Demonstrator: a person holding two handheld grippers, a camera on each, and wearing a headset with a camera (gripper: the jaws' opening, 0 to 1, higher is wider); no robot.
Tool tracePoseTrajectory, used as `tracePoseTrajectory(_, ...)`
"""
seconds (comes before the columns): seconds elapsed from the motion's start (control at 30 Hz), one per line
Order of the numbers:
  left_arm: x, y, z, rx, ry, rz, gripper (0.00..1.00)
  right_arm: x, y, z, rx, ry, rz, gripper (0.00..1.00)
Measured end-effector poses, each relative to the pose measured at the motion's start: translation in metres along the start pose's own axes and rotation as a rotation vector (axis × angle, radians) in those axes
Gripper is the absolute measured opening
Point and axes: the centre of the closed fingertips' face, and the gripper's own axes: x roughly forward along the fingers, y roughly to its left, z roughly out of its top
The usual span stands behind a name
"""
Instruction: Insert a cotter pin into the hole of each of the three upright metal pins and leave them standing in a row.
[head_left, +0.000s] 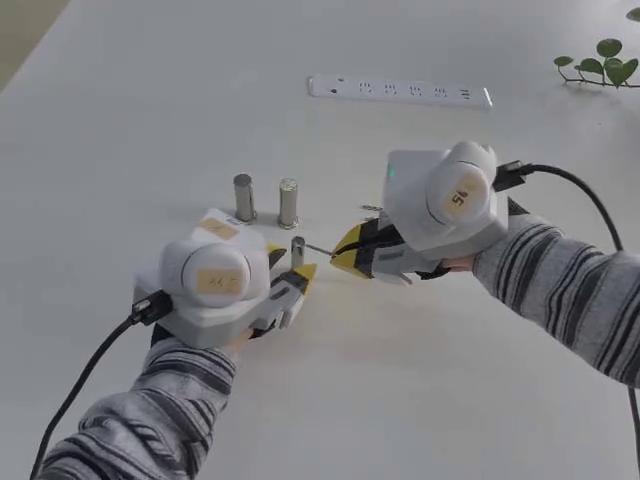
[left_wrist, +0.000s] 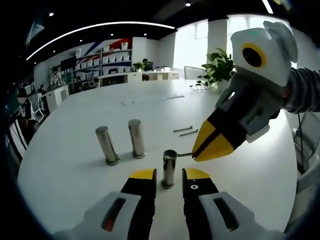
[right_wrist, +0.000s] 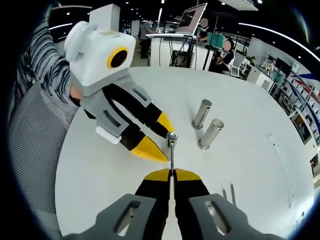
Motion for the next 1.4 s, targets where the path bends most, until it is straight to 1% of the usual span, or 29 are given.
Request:
tracePoseTrajectory(0.07, 0.001, -0.001, 0.0, -0.017, 0.003, 0.0, 0.15, 0.001, 0.0, 0.0, 0.001, -0.002, 0.005, 0.0)
tracePoseTrajectory(0.27, 0.003, 0.0, -0.004, -0.024, 0.014, 0.013, 0.1, 0.001, 0.0, 0.0, -0.005, 0.001, 0.008, 0.0)
tracePoseTrajectory(0.33, 0.004, 0.001, -0.005, -0.039, 0.018, 0.018, 0.08, 0.001, 0.0, 0.001, -0.017, 0.005, 0.006, 0.0)
tracePoseTrajectory(0.47, 0.005, 0.001, -0.006, -0.046, 0.016, 0.021, 0.06, 0.001, -0.001, 0.003, -0.031, 0.012, 0.005, 0.0)
tracePoseTrajectory(0.57, 0.005, 0.001, -0.006, -0.052, 0.02, 0.027, 0.06, 0.001, -0.002, 0.003, -0.066, 0.031, 0.0, 0.0)
tracePoseTrajectory(0.73, 0.006, 0.001, -0.007, -0.039, 0.021, 0.026, 0.06, 0.001, -0.002, 0.006, -0.123, 0.053, 0.002, 0.0)
tracePoseTrajectory(0.83, 0.006, 0.001, -0.008, -0.016, 0.022, 0.027, 0.05, 0.002, -0.002, 0.009, -0.16, 0.07, 0.002, 0.0)
tracePoseTrajectory(0.97, 0.005, 0.002, -0.007, -0.028, 0.018, 0.028, 0.05, 0.002, -0.004, 0.011, -0.18, 0.08, 0.002, 0.0)
tracePoseTrajectory(1.03, 0.005, 0.001, -0.008, -0.006, 0.019, 0.024, 0.05, 0.001, -0.004, 0.011, -0.203, 0.089, 0.005, 0.0)
tracePoseTrajectory(1.07, 0.006, -0.001, -0.008, 0.013, 0.021, 0.024, 0.05, 0.001, -0.004, 0.011, -0.204, 0.088, 0.005, 0.0)
tracePoseTrajectory(1.13, 0.006, -0.001, -0.008, 0.025, 0.022, 0.031, 0.05, 0.002, -0.002, 0.014, -0.203, 0.079, 0.013, 0.0)
tracePoseTrajectory(1.2, 0.007, 0.0, -0.007, 0.017, 0.018, 0.033, 0.05, 0.002, -0.003, 0.015, -0.211, 0.079, 0.011, 0.0)
tracePoseTrajectory(1.4, 0.008, 0.0, -0.007, 0.017, 0.014, 0.036, 0.05, 0.006, -0.003, 0.019, -0.22, 0.079, 0.01, 0.0)
